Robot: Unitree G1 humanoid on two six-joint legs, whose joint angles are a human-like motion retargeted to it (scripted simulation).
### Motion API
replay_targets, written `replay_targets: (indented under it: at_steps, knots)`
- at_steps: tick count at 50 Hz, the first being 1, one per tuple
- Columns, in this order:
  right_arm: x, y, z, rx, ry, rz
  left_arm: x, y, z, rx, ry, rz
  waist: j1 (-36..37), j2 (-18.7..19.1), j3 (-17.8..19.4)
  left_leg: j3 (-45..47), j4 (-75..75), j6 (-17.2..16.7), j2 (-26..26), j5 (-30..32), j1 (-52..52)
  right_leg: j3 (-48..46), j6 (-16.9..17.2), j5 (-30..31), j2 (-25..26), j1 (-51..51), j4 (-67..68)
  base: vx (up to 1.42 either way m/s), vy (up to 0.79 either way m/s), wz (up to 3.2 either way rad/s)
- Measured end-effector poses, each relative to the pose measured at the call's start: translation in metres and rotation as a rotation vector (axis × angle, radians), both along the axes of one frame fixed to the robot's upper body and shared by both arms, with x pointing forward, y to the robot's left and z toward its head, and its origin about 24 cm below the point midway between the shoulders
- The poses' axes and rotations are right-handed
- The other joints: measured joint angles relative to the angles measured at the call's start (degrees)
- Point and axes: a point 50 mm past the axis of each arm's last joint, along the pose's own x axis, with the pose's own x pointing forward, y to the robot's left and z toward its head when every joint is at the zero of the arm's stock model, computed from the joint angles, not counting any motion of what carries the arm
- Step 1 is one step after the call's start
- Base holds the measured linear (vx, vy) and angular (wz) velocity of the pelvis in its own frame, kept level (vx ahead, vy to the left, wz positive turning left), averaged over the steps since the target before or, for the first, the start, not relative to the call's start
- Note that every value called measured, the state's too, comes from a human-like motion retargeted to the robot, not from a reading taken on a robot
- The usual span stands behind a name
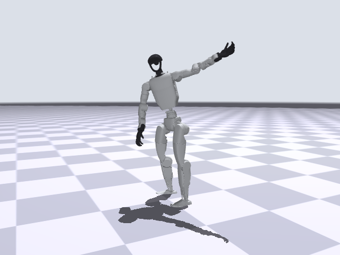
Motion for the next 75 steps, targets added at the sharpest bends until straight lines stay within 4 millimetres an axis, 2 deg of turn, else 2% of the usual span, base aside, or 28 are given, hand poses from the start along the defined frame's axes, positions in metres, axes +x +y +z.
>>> replay_targets:
  at_steps: [3,6,9,12,15,16,18,19,22,24,26,29,32,35,37,39,42,45,47,50,53,55,58,62,65,68,72,75]
  knots:
    - [-0.026,-0.050,0.004,0.022,-0.032,-0.372,-0.003,-0.010,0.055,0.185,0.053,-0.038,-6.8,3.9,-0.1,2.7,0.8,-0.5,0.5,-0.9,0.2,2.9,-0.1,0.5,0.3,-0.8,-0.7,-0.03,0.01,-0.85]
    - [-0.040,-0.101,0.024,0.088,-0.125,-0.764,-0.002,-0.022,0.090,0.313,0.130,-0.078,-14.2,8.0,0.8,5.7,1.5,-0.7,1.0,-1.7,0.7,6.1,-0.4,1.3,0.6,-1.5,-1.5,-0.01,0.02,-0.93]
    - [-0.044,-0.144,0.052,0.136,-0.256,-1.024,0.008,-0.031,0.106,0.396,0.243,-0.119,-21.8,11.5,2.3,8.9,2.2,-0.9,1.3,-2.6,1.4,9.4,-0.6,2.2,0.8,-2.1,-2.5,0.00,0.02,-1.00]
    - [-0.040,-0.173,0.081,0.165,-0.370,-1.117,0.030,-0.041,0.110,0.476,0.382,-0.149,-28.9,14.1,4.5,12.3,3.0,-0.8,1.7,-3.7,1.9,13.0,-0.8,3.0,0.9,-3.0,-3.3,0.02,0.01,-1.07]
    - [-0.038,-0.191,0.102,0.176,-0.442,-1.134,0.072,-0.054,0.099,0.533,0.480,-0.196,-35.0,15.7,5.9,15.9,4.0,-0.6,2.0,-4.8,2.5,16.7,-0.6,3.8,1.1,-3.9,-4.0,0.04,0.01,-1.13]
    - [-0.051,-0.196,0.102,0.178,-0.449,-1.176,0.109,-0.067,0.093,0.545,0.511,-0.241,-34.8,15.5,5.1,17.2,4.4,-0.5,2.2,-5.3,2.8,18.1,-0.5,4.0,1.2,-4.2,-4.2,0.05,0.00,-1.19]
    - [-0.077,-0.193,0.087,0.220,-0.438,-1.273,0.175,-0.112,0.108,0.644,0.572,-0.327,-34.2,12.9,3.4,19.8,5.1,-0.2,2.4,-6.1,3.0,20.9,-0.3,4.5,1.3,-5.2,-4.4,0.05,-0.01,-1.22]
    - [-0.083,-0.188,0.080,0.247,-0.434,-1.306,0.193,-0.129,0.111,0.685,0.606,-0.350,-35.2,11.6,3.2,21.0,5.3,-0.1,2.5,-6.5,3.1,22.2,-0.1,4.6,1.4,-5.8,-4.5,0.05,-0.01,-1.16]
    - [-0.084,-0.176,0.066,0.337,-0.449,-1.386,0.233,-0.159,0.090,0.746,0.734,-0.399,-40.0,8.6,4.1,24.6,6.0,0.6,2.9,-7.7,3.8,26.1,0.4,5.0,1.8,-7.1,-4.4,0.06,-0.01,-1.14]
    - [-0.080,-0.169,0.060,0.401,-0.479,-1.446,0.257,-0.174,0.057,0.766,0.856,-0.426,-43.3,7.1,4.9,26.9,6.3,1.2,3.3,-8.5,4.5,28.6,0.9,5.2,2.2,-7.9,-4.2,0.06,-0.01,-1.13]
    - [-0.076,-0.166,0.058,0.464,-0.522,-1.501,0.276,-0.187,0.010,0.782,1.017,-0.458,-46.7,5.9,5.7,29.1,6.5,1.9,3.6,-9.2,5.5,31.1,1.5,5.5,2.7,-8.5,-4.0,0.06,-0.01,-1.10]
    - [-0.069,-0.165,0.059,0.564,-0.600,-1.563,0.294,-0.212,-0.078,0.820,1.315,-0.548,-51.6,4.3,6.6,32.2,6.4,3.0,4.1,-10.0,6.9,34.3,2.7,6.1,3.6,-9.2,-3.8,0.06,0.00,-1.02]
    - [-0.063,-0.168,0.066,0.671,-0.691,-1.595,0.296,-0.256,-0.169,0.906,1.610,-0.725,-55.9,2.4,7.1,34.9,6.3,3.8,4.5,-10.6,8.3,37.1,4.1,6.7,4.5,-9.6,-3.8,0.06,0.01,-0.88]
    - [-0.058,-0.179,0.079,0.757,-0.799,-1.593,0.287,-0.324,-0.242,1.073,1.797,-0.982,-59.3,0.0,7.2,37.0,6.2,4.4,4.7,-11.1,9.5,39.2,5.7,7.4,5.1,-9.8,-3.9,0.05,0.02,-0.71]
    - [-0.056,-0.190,0.094,0.778,-0.881,-1.574,0.278,-0.381,-0.272,1.241,1.812,-1.171,-60.8,-1.7,6.9,38.2,6.2,4.3,5.4,-11.2,10.0,40.1,6.2,7.9,6.1,-9.9,-4.1,0.04,-0.05,-0.56]
    - [-0.055,-0.204,0.112,0.768,-0.969,-1.546,0.267,-0.441,-0.286,1.434,1.732,-1.351,-61.7,-3.4,6.5,39.1,6.3,3.9,6.4,-11.2,10.4,40.7,6.2,8.4,7.4,-9.8,-4.4,0.02,-0.10,-0.45]
    - [-0.055,-0.228,0.150,0.703,-1.109,-1.494,0.248,-0.527,-0.277,1.707,1.463,-1.575,-61.9,-6.1,5.4,40.0,6.3,3.3,7.6,-11.2,10.7,41.1,6.2,9.2,9.0,-9.8,-4.8,0.01,-0.07,-0.28]
    - [-0.054,-0.251,0.199,0.605,-1.259,-1.435,0.225,-0.598,-0.242,1.903,1.095,-1.720,-60.8,-9.0,3.8,40.2,6.3,3.2,8.1,-11.2,10.8,41.1,6.2,9.8,9.7,-9.6,-5.2,0.00,0.00,0.00]
    - [-0.052,-0.264,0.237,0.538,-1.366,-1.385,0.209,-0.631,-0.210,1.967,0.840,-1.778,-59.5,-10.8,2.6,40.2,6.1,3.3,8.2,-11.1,10.8,40.9,6.2,10.1,9.8,-9.6,-5.5,0.00,0.00,0.00]
    - [-0.048,-0.275,0.301,0.448,-1.536,-1.282,0.184,-0.660,-0.163,1.966,0.495,-1.855,-56.6,-13.7,0.9,39.9,5.9,3.9,8.0,-11.0,10.7,40.5,6.2,10.5,9.5,-9.5,-5.7,-0.02,0.04,0.06]
    - [-0.041,-0.273,0.371,0.372,-1.703,-1.133,0.167,-0.665,-0.127,1.850,0.248,-1.954,-52.6,-16.5,-0.3,39.3,5.8,4.7,7.4,-10.9,10.6,40.1,6.2,10.7,8.9,-9.4,-5.7,-0.03,0.08,0.14]
    - [-0.037,-0.265,0.415,0.325,-1.794,-1.015,0.161,-0.659,-0.112,1.746,0.152,-2.029,-49.5,-18.4,-0.9,38.8,5.9,5.3,7.0,-10.9,10.4,39.8,6.2,10.7,8.3,-9.4,-5.6,-0.03,0.08,0.20]
    - [-0.027,-0.243,0.468,0.250,-1.871,-0.819,0.161,-0.642,-0.107,1.591,0.110,-2.117,-44.4,-21.4,-1.4,37.8,6.1,6.0,6.4,-10.9,10.2,39.0,6.2,10.5,7.3,-9.2,-5.2,-0.02,0.07,0.29]
    - [-0.001,-0.202,0.512,0.100,-1.854,-0.534,0.177,-0.603,-0.107,1.462,0.142,-2.089,-37.5,-25.2,-1.6,35.7,6.6,6.9,5.4,-10.9,9.5,37.2,6.2,9.8,5.7,-8.8,-4.6,0.00,0.07,0.47]
    - [0.027,-0.163,0.526,-0.072,-1.744,-0.293,0.192,-0.559,-0.098,1.454,0.178,-1.931,-32.9,-27.1,-1.6,33.5,6.9,7.0,5.1,-10.8,8.7,35.1,5.6,9.0,5.0,-8.3,-4.1,0.01,0.01,0.67]
    - [0.056,-0.119,0.526,-0.301,-1.557,-0.020,0.205,-0.506,-0.075,1.505,0.219,-1.684,-29.1,-27.9,-1.6,30.8,7.2,6.8,5.0,-10.6,7.7,32.3,4.7,8.1,4.4,-7.7,-3.8,0.03,-0.01,0.83]
    - [0.081,-0.061,0.507,-0.571,-1.275,0.345,0.211,-0.437,-0.039,1.597,0.317,-1.332,-24.5,-27.6,-1.3,26.8,7.3,6.4,4.7,-10.3,6.4,28.1,3.7,6.8,3.8,-6.5,-3.5,0.04,-0.01,0.93]
    - [0.090,-0.024,0.487,-0.670,-1.111,0.575,0.206,-0.389,-0.013,1.645,0.425,-1.092,-22.0,-26.3,-1.0,23.8,7.4,5.7,4.4,-10.1,5.5,24.9,3.2,5.8,3.3,-5.4,-3.5,0.04,0.00,0.93]
